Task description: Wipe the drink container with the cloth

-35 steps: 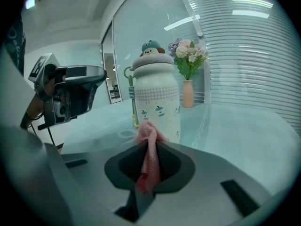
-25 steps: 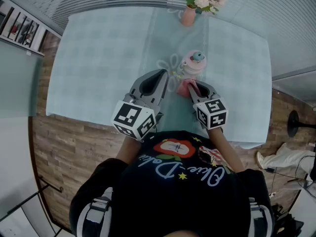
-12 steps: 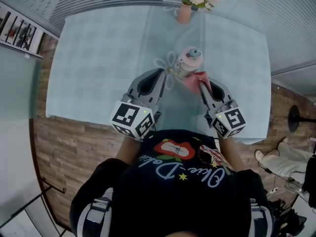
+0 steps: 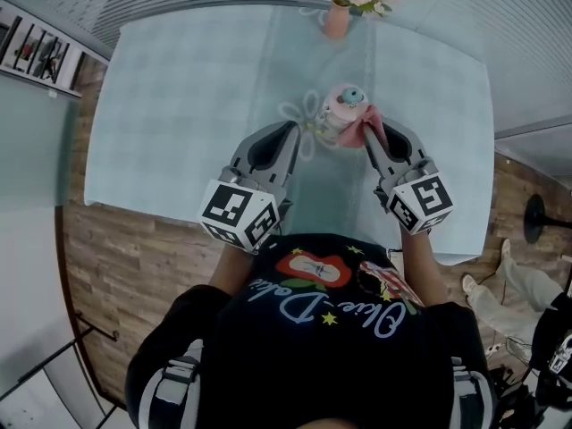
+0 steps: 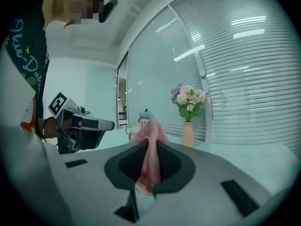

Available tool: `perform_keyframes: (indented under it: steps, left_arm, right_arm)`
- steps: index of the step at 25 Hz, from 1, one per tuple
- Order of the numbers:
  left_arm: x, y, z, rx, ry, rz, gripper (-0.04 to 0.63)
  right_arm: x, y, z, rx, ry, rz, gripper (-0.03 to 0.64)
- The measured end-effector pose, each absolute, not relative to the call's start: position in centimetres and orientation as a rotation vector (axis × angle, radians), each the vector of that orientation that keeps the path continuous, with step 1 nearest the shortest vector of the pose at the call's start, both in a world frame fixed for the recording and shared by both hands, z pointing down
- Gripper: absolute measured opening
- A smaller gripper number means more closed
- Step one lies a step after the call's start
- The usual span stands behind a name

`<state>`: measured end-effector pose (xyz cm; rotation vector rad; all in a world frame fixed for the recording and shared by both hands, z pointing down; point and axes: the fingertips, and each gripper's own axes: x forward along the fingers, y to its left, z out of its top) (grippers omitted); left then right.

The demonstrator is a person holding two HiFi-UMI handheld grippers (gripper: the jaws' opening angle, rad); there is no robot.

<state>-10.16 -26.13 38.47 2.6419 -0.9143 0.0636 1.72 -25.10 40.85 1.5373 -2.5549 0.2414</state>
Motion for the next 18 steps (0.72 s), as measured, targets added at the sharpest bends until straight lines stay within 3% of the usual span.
perform_keyframes:
  steps: [18]
  left_arm:
    - [-10.6, -26.4, 38.6, 2.621, -0.972, 0.056, 0.003]
  right_arm:
    - [1.8, -25.3, 49.1, 1.405, -2.334, 0.435, 0.032]
